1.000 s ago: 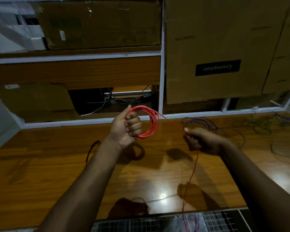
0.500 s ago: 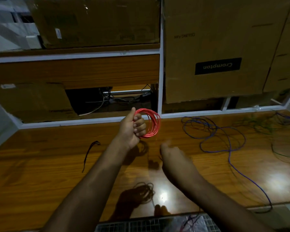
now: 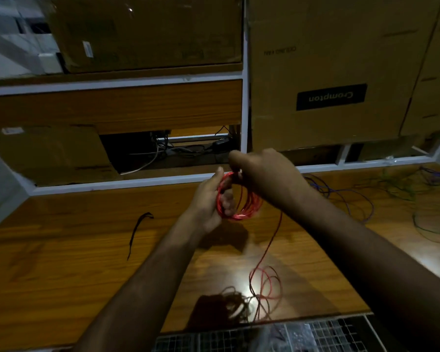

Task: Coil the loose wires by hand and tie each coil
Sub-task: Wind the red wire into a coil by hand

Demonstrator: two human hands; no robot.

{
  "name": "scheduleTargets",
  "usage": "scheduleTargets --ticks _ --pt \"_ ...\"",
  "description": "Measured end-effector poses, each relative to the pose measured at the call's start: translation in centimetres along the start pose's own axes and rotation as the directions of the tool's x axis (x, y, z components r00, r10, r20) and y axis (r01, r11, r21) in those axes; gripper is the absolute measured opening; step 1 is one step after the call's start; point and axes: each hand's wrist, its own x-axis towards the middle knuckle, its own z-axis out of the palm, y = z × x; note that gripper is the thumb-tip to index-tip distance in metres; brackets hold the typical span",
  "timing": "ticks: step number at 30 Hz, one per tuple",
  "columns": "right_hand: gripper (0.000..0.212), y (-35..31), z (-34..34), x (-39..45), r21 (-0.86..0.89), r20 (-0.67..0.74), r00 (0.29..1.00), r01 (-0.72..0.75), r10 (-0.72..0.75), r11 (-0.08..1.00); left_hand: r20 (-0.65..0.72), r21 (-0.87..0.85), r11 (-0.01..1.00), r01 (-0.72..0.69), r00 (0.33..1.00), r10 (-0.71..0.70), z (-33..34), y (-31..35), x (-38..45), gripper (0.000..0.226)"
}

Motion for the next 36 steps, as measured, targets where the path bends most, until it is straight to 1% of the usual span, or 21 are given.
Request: scheduleTargets --ticks 3,6,9,11,12,13,15,17,19,20,21,22,23,26,27,29,30,32,33,34,36 --pt "0.031 2.0 0.2 1.1 -0.047 -0.074 0.997 -0.013 0.009 0.999 0.101 -0.091 0.995 0.045 0.994 -0.036 0.4 0.2 -0.4 0.050" --pt "0.023 3.4 0.4 1.6 -0.025 -0.120 0.993 0.010 -0.013 1.000 0.191 -0.153 0.982 0.108 0.979 -0.078 0.4 0.4 -0.4 0.048" --pt "0.024 4.5 0.6 1.6 0.145 -0.055 0.998 0.018 -0.010 0.989 0.265 -0.135 0.978 0.156 0.957 -0.116 -0.3 1.1 -0.7 0.047" --pt "0.028 5.2 0.7 1.2 0.358 0.045 0.995 -0.096 0.086 0.929 0.342 -0.109 0.975 0.194 0.928 -0.146 -0.9 1.6 -1.1 0.044" --pt "0.029 5.7 0.7 0.8 0.496 0.134 0.983 -0.176 0.125 0.850 0.374 -0.110 0.974 0.200 0.916 -0.146 -1.2 2.0 -1.3 0.044" --pt "0.031 6.3 0.8 0.1 0.631 0.243 0.960 -0.264 0.137 0.730 0.396 -0.129 0.972 0.196 0.909 -0.131 -1.5 2.4 -1.4 0.044" --pt "0.034 8.0 1.7 -2.0 0.792 0.444 0.892 -0.436 0.087 0.427 0.383 -0.217 0.964 0.153 0.922 -0.060 -2.1 3.4 -1.5 0.044" --pt "0.029 9.6 3.4 -4.6 0.826 0.550 0.835 -0.548 0.025 0.128 0.298 -0.319 0.945 0.071 0.954 0.029 -3.1 4.6 -1.4 0.046" --pt "0.019 10.5 5.2 -7.3 0.794 0.602 0.798 -0.594 0.028 -0.127 0.210 -0.370 0.929 -0.003 0.974 0.087 -4.1 5.7 -1.3 0.050" --pt "0.020 10.4 5.8 -8.5 0.763 0.637 0.769 -0.618 0.055 -0.187 0.184 -0.377 0.926 -0.020 0.978 0.096 -4.5 5.9 -1.2 0.051" --pt "0.025 9.8 6.0 -9.4 0.739 0.668 0.740 -0.647 0.079 -0.191 0.168 -0.379 0.925 -0.027 0.981 0.098 -4.6 6.0 -1.2 0.051" --pt "0.028 8.9 6.3 -9.8 0.724 0.690 0.714 -0.677 0.119 -0.133 0.154 -0.378 0.925 -0.033 0.983 0.098 -4.7 5.9 -1.2 0.051" --pt "0.029 7.4 6.5 -10.1 0.707 0.700 0.694 -0.706 0.171 -0.029 0.142 -0.375 0.926 -0.037 0.985 0.097 -4.5 5.7 -1.1 0.051" --pt "0.028 2.4 6.6 -9.9 0.526 0.665 0.660 -0.746 0.349 0.409 0.089 -0.357 0.932 -0.060 0.991 0.098 -3.5 4.9 -0.6 0.052" --pt "0.028 0.7 6.5 -9.5 0.443 0.668 0.648 -0.741 0.366 0.505 0.073 -0.346 0.936 -0.070 0.992 0.102 -3.0 4.6 -0.5 0.052" --pt "0.023 -2.6 5.6 -8.6 0.331 0.702 0.632 -0.698 0.328 0.635 0.043 -0.307 0.948 -0.090 0.993 0.109 -2.5 3.7 -0.2 0.049" --pt "0.018 -4.0 4.7 -8.1 0.272 0.699 0.650 -0.628 0.299 0.729 0.026 -0.267 0.959 -0.095 0.994 0.106 -2.4 3.2 -0.1 0.048" --pt "0.009 -5.8 2.5 -7.1 0.164 0.579 0.788 -0.364 0.209 0.917 -0.004 -0.168 0.981 -0.095 0.995 0.096 -2.2 2.3 0.0 0.047" --pt "0.007 -6.2 1.7 -6.7 0.147 0.502 0.852 -0.252 0.148 0.956 -0.017 -0.127 0.988 -0.091 0.996 0.089 -2.1 1.9 0.0 0.046" --pt "0.007 -6.4 0.8 -6.2 0.168 0.464 0.880 -0.195 0.097 0.966 -0.036 -0.094 0.992 -0.089 0.996 0.086 -2.0 1.5 -0.1 0.046" --pt "0.017 -6.1 -0.8 -5.1 0.226 0.474 0.880 -0.151 0.027 0.962 -0.080 -0.021 0.996 -0.083 0.994 0.081 -1.9 1.0 -0.4 0.047"
